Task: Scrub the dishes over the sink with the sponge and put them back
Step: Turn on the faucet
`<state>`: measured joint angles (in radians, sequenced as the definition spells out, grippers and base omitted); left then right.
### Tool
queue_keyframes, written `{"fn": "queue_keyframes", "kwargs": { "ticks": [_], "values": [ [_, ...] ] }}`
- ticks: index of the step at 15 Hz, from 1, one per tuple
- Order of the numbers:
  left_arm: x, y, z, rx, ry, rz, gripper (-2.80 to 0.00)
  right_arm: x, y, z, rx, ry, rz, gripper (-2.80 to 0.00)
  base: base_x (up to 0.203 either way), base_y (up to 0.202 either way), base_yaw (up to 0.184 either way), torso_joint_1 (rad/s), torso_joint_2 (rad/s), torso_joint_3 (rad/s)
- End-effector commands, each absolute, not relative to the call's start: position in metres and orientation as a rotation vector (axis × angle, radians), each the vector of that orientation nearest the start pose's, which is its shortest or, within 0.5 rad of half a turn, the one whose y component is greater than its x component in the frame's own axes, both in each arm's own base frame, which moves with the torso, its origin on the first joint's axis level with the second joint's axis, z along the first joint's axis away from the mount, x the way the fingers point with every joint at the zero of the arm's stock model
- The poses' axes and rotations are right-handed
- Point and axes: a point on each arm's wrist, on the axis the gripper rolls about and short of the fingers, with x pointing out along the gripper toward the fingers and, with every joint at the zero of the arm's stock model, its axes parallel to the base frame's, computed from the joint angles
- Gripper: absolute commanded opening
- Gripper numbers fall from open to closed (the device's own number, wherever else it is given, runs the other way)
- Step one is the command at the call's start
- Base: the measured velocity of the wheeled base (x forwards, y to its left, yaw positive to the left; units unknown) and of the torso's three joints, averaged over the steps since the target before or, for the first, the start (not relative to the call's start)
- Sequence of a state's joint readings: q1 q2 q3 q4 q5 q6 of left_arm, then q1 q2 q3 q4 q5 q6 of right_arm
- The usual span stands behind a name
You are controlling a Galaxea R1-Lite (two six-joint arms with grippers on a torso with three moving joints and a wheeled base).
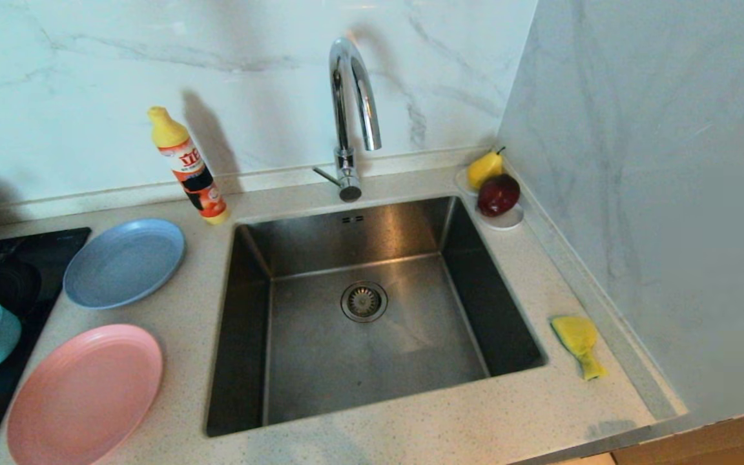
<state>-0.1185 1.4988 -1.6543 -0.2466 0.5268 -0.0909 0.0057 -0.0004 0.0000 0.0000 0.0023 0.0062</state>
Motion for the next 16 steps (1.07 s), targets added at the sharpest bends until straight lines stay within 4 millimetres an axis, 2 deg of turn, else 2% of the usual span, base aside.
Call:
{"fn": "queue_keyframes", "kwargs": {
  "ticks": [1, 3, 5, 8, 10, 13, 16],
  "values": [
    [0.166, -0.015, 0.438, -0.164, -0.337, 0.159, -2.80, -0.023, 0.000, 0.075, 0.006, 0.000, 0.009, -2.80, 0.000, 0.000, 0.000, 0.000, 0.00, 0.000],
    [0.160, -0.018, 0.422, -0.119, -0.180, -0.017, -2.80, -0.023, 0.000, 0.075, 0.006, 0.000, 0.009, -2.80, 0.000, 0.000, 0.000, 0.000, 0.00, 0.000],
    [0.173, -0.022, 0.410, -0.118, -0.084, -0.076, -2.80, -0.023, 0.000, 0.075, 0.006, 0.000, 0.009, -2.80, 0.000, 0.000, 0.000, 0.000, 0.00, 0.000],
    [0.215, -0.032, 0.387, -0.171, 0.057, -0.128, -2.80, -0.023, 0.000, 0.075, 0.006, 0.000, 0.009, -2.80, 0.000, 0.000, 0.000, 0.000, 0.00, 0.000],
    [0.251, -0.042, 0.369, -0.212, 0.149, -0.168, -2.80, -0.023, 0.000, 0.075, 0.006, 0.000, 0.009, -2.80, 0.000, 0.000, 0.000, 0.000, 0.00, 0.000],
    [0.291, -0.053, 0.356, -0.336, 0.236, -0.334, -2.80, -0.023, 0.000, 0.075, 0.006, 0.000, 0.009, -2.80, 0.000, 0.000, 0.000, 0.000, 0.00, 0.000],
    [0.328, -0.061, 0.339, -0.364, 0.291, -0.363, -2.80, -0.023, 0.000, 0.075, 0.006, 0.000, 0.009, -2.80, 0.000, 0.000, 0.000, 0.000, 0.00, 0.000]
  ]
}}
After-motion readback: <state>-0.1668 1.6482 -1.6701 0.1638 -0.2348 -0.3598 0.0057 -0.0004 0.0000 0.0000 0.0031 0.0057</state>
